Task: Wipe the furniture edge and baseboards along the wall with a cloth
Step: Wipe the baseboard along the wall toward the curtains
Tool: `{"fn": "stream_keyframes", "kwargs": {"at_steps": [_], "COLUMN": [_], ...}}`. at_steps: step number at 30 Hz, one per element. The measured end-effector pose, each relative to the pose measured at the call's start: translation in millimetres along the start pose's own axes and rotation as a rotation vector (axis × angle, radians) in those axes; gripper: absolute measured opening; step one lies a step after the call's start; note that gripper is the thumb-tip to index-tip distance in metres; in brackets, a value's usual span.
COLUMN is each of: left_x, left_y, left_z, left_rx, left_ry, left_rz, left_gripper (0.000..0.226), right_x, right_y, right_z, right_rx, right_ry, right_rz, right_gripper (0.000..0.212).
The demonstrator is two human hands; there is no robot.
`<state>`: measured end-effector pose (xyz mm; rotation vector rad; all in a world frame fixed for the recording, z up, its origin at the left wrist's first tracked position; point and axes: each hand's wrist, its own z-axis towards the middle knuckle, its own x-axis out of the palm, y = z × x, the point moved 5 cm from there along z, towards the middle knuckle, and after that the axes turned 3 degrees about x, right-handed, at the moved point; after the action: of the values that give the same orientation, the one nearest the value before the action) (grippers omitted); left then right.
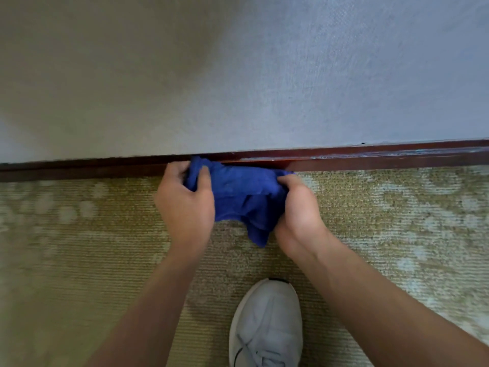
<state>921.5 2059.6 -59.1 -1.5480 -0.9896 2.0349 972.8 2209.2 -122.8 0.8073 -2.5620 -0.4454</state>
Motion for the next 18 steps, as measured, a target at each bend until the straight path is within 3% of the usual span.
{"fn": "stream_keyframes", "kwargs": {"at_steps": [4,10,12,15,18], "left_x": [7,58,47,22,43], "left_y": [-13,-72,-63,-46,-65], "left_z": [-5,-36,-28,-13,-29], "left_rx": [0.082,0.441,0.435,0.323,0.312], "left_ry": [0.008,0.312,0.300,0.167,0.229], "left_rz": [0.060,0.169,0.181,0.178,0.167], "left_gripper": [0.008,0.004,0.007,0.008,0.012], "right_x": [0,-41,-38,-22,-31], "right_y": [5,21,19,17,21], "right_z": [-9,9,10,-2,-7], "right_rx": [-0.002,-0.038,-0.031,-0.051,-0.067], "right_ry": [0.025,-0.213,-0.167,-0.082,-0.145], "right_rz": [0.007,0.123,0.100,0.002,-0.016], "right_gripper": [0.031,0.051,0.059,0.040,0.048]}}
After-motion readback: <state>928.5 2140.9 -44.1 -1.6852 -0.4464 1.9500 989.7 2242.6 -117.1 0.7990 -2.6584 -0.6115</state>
